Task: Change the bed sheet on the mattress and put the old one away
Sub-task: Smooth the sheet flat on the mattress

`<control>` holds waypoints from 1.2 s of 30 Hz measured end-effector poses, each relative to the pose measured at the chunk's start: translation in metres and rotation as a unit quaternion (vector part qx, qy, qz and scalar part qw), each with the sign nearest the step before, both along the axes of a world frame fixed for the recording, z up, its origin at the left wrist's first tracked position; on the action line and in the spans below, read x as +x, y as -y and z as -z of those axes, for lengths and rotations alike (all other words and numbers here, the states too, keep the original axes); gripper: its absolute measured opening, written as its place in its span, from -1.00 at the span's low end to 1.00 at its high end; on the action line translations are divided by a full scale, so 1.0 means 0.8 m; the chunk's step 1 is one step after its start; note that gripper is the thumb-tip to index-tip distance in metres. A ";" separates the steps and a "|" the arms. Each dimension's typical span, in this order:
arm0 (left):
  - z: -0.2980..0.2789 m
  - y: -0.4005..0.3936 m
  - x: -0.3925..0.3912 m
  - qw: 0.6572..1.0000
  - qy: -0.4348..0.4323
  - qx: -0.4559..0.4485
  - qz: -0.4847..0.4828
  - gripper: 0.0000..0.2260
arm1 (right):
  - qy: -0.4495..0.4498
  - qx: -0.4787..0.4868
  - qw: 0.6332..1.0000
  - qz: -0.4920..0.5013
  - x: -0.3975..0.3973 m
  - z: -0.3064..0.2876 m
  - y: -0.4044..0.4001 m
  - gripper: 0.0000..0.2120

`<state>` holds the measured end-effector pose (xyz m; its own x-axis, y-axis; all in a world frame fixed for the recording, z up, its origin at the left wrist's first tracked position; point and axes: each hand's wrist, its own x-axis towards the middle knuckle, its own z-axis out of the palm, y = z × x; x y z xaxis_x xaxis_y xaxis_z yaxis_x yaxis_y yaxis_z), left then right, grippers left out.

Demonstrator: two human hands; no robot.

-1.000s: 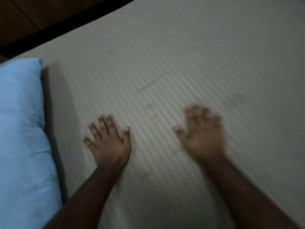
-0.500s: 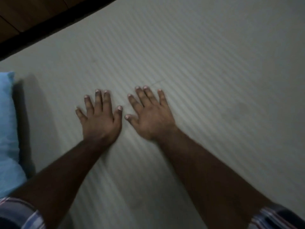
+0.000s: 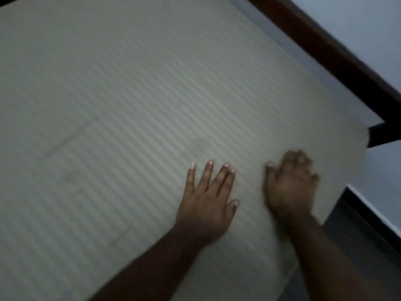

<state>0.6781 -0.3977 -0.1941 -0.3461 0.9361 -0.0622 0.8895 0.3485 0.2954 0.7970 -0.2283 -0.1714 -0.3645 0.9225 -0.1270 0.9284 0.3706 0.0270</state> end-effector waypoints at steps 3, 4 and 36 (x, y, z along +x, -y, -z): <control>0.002 -0.016 0.002 0.997 -0.022 -0.034 -0.065 -0.38 | -0.027 0.002 0.980 -0.198 -0.028 0.015 0.043 -0.42; 0.003 -0.018 -0.002 0.994 -0.030 -0.049 -0.094 -0.36 | -0.037 -0.012 0.970 -0.239 -0.028 0.020 0.051 -0.43; -0.072 0.119 0.085 0.942 -0.048 -0.085 -0.322 -0.40 | -0.137 -0.154 0.930 -0.303 0.032 -0.062 0.117 -0.24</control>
